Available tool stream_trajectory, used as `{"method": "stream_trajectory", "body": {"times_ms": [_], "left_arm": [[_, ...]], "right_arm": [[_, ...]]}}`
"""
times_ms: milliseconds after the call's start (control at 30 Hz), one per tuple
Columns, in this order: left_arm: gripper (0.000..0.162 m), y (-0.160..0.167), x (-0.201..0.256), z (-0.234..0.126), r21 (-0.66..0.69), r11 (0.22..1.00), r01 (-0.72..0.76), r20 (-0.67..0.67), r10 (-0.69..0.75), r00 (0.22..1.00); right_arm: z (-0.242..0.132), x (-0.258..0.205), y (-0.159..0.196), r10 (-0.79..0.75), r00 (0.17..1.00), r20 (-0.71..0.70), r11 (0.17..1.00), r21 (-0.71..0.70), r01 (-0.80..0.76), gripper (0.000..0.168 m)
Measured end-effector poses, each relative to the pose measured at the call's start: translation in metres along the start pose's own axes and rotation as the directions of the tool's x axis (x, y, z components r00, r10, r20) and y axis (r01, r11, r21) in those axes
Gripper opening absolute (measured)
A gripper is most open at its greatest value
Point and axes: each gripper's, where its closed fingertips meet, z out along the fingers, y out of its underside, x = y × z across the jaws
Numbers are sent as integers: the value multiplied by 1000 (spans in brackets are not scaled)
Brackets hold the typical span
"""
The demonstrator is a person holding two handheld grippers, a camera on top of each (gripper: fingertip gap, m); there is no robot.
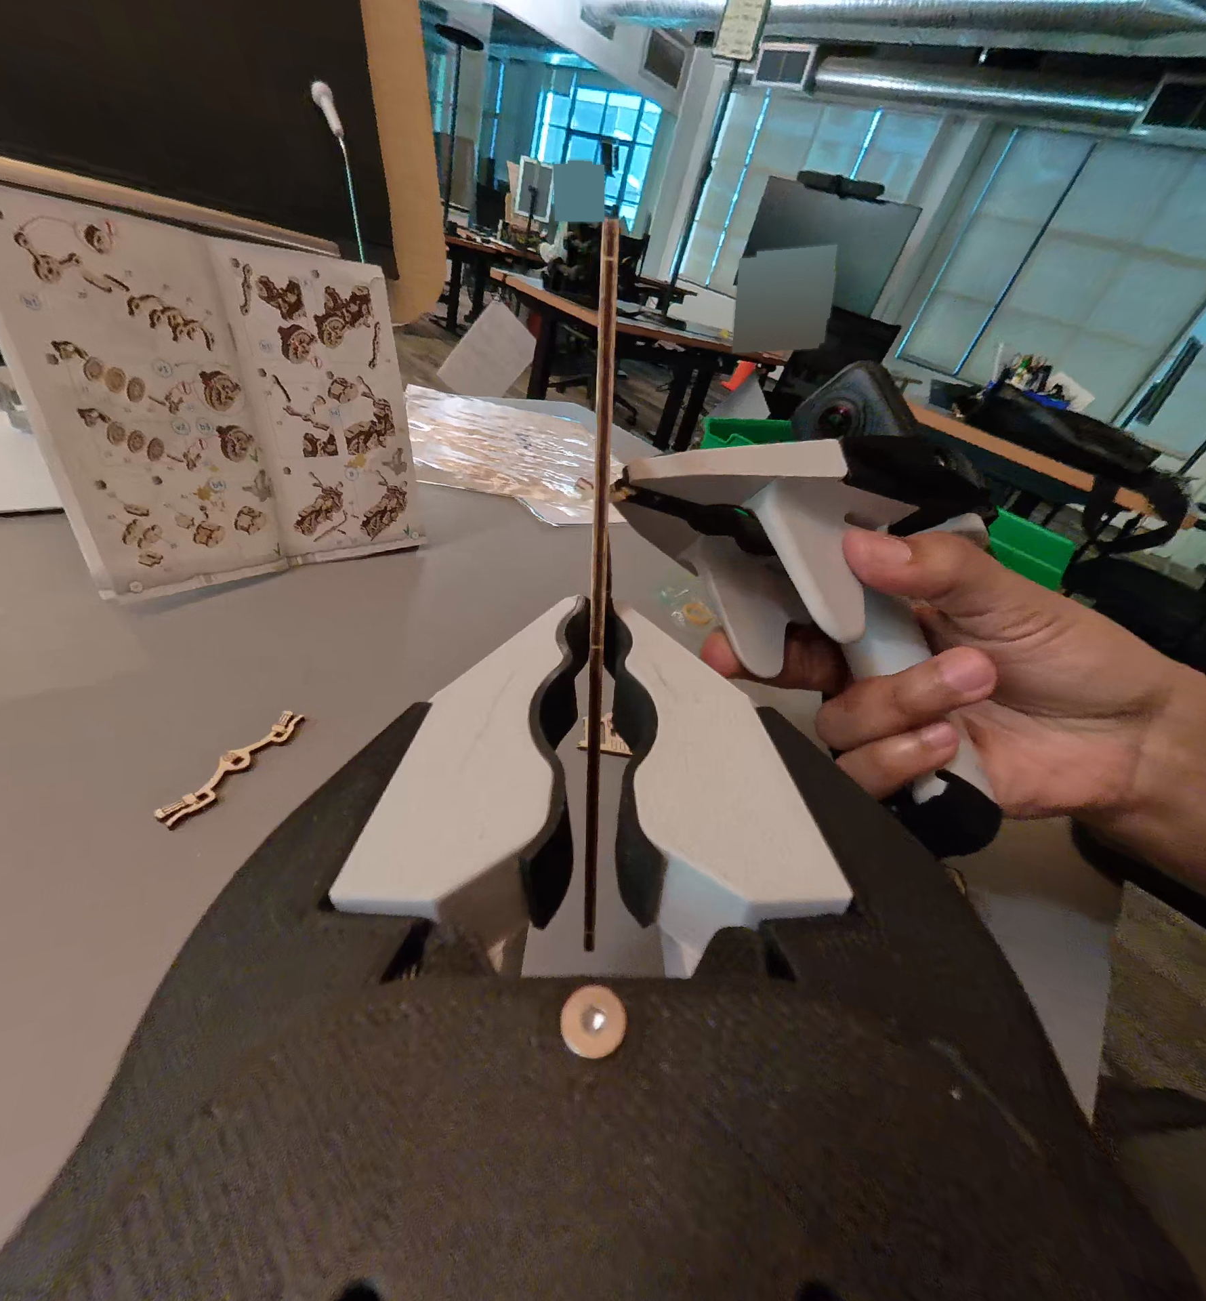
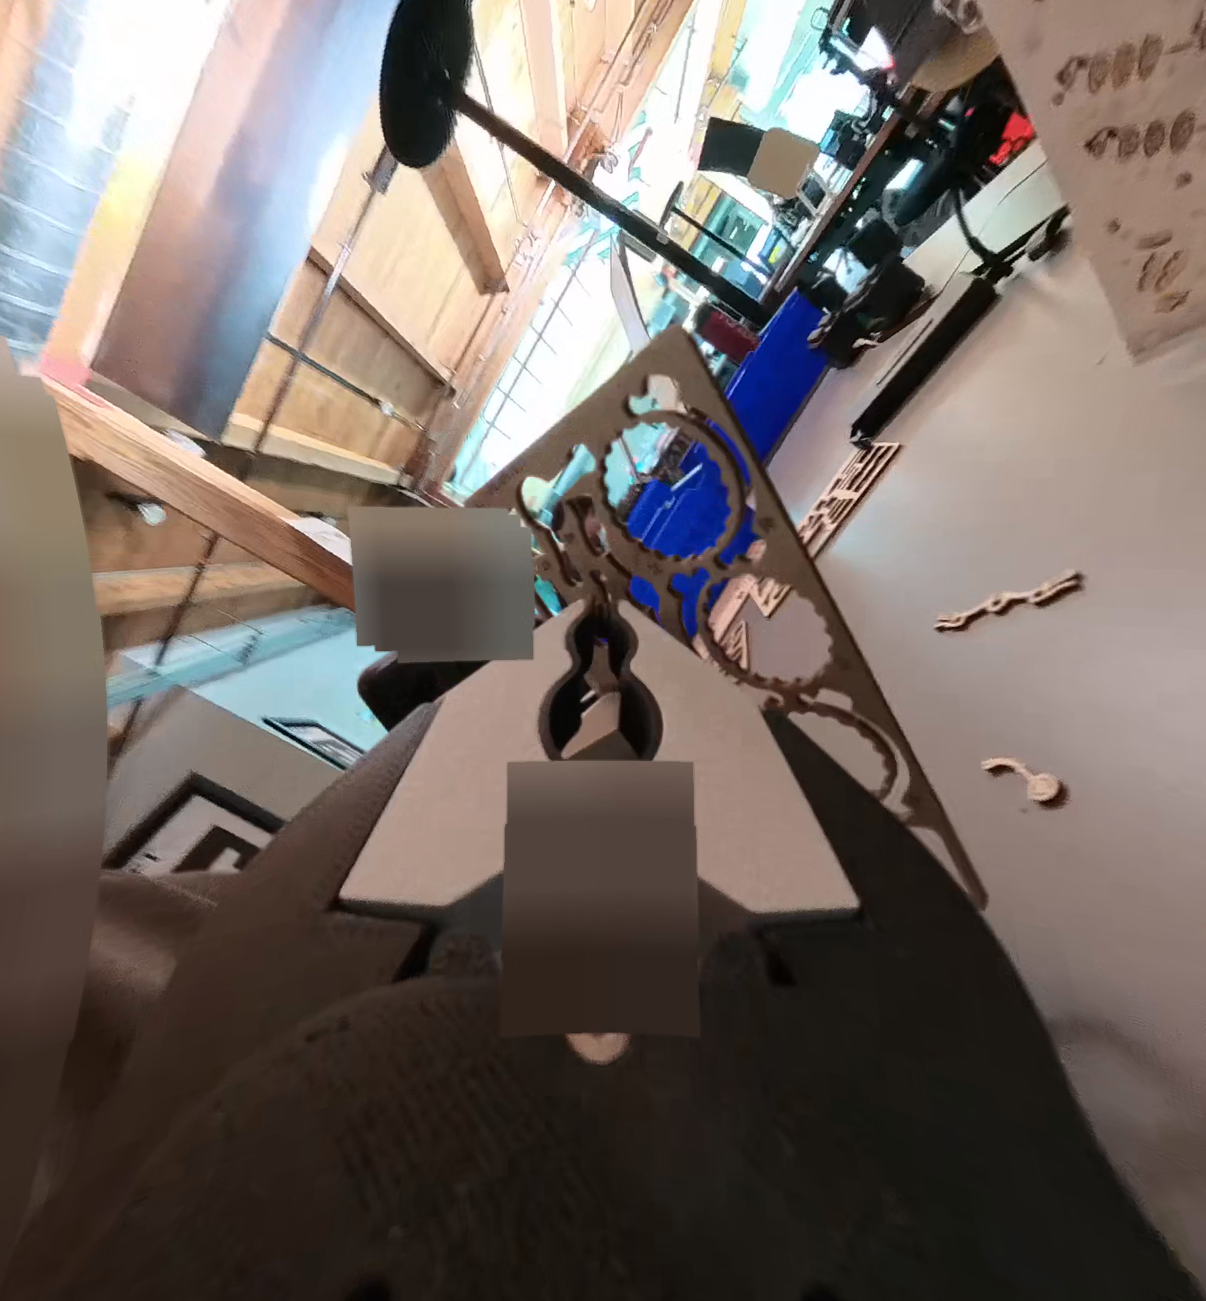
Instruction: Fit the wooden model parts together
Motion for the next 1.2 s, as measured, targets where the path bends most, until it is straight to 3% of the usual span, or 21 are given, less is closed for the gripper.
{"method": "stream_trajectory", "body": {"times_ms": [400, 633, 767, 900, 1067, 1200], "left_arm": [[0, -4, -3, -4, 15, 998, -56, 38, 55, 998], [0, -9, -1, -6, 63, 993, -102, 34, 100, 994], [0, -9, 1, -6, 68, 989, -132, 39, 129, 991], [0, -11, 3, -7, 83, 988, -132, 38, 129, 991], [0, -12, 1, -7, 90, 990, -104, 31, 102, 994], [0, -12, 2, -8, 106, 993, -53, -5, 54, 999]], "right_arm": [[0, -5, -1, -327, 942, -71, 944, -63, 323, 18], [2, -10, 5, -695, 702, -154, 719, -165, 675, 19], [2, -19, 5, -796, 583, -164, 605, -182, 775, 1], [2, -23, 7, -835, 525, -167, 550, -194, 812, 0], [-1, -18, 3, -837, 516, -179, 545, -193, 816, 0], [0, -17, 6, -889, 420, -180, 454, -232, 861, 2]]}}
